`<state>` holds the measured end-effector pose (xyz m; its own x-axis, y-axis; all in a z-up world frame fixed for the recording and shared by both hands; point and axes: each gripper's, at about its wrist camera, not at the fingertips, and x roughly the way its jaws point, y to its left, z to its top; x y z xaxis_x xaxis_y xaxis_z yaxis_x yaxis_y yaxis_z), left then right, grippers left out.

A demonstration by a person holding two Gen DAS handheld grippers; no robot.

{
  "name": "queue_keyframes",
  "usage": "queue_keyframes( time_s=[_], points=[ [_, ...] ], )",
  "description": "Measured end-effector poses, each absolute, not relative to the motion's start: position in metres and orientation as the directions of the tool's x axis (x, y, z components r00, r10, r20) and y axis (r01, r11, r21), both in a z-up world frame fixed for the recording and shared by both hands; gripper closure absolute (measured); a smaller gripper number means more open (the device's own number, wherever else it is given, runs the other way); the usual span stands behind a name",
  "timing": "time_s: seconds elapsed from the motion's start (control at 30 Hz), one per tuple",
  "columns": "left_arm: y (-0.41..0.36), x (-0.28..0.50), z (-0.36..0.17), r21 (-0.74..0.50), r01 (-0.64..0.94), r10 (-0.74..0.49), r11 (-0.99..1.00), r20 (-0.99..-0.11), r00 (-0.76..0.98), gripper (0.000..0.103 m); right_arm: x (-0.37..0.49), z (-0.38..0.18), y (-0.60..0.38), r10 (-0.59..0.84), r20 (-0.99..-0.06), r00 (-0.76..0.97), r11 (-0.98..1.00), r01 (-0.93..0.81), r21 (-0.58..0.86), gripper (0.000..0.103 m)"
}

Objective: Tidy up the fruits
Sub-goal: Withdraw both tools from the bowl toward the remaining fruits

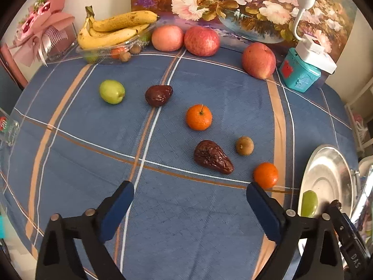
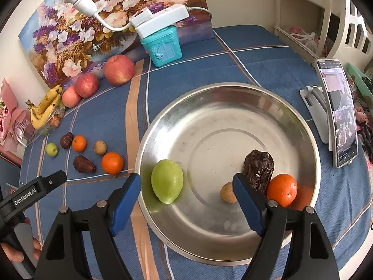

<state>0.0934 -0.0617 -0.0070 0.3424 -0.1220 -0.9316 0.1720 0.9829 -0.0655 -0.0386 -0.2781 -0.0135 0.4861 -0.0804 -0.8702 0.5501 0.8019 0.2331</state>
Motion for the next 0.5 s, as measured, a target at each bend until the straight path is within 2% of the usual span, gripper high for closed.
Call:
queue_keyframes(
  time_s=[0.07, 0.1, 0.17, 0.37, 0.5],
  points=[
    [-0.0615, 0.0929, -0.0064, -0.041, 0.170, -0.101, 0.985, -0.927, 0.361, 0.000, -0.0387, -0.0145, -0.2782, -0.090, -0.873, 0.480, 0.804, 0.553, 0.221, 0.020],
    [-0.0614, 0.0926, -0.0064, -0.017, 0.167, -0.079, 0.986, -0.925, 0.372, 0.000, -0.0394, -0.0151, -0.2777, -0.093, -0.873, 0.479, 0.804, 0.554, 0.218, 0.012],
    [-0.0603, 0.0934, -0.0069, 0.001, 0.167, -0.063, 0.986, -0.925, 0.375, 0.000, -0.0397, -0.0146, -0.2768, -0.101, -0.868, 0.486, 0.809, 0.548, 0.213, 0.004],
    [-0.0566, 0.0940, -0.0047, 0.002, 0.167, -0.064, 0.986, -0.919, 0.389, 0.000, -0.0393, -0.0089, -0.2732, -0.123, -0.843, 0.523, 0.825, 0.525, 0.206, 0.003],
    [-0.0542, 0.0957, -0.0033, -0.007, 0.160, -0.070, 0.987, -0.915, 0.396, 0.000, -0.0321, -0.0074, -0.2691, -0.163, -0.847, 0.506, 0.837, 0.525, 0.153, 0.003]
  ],
)
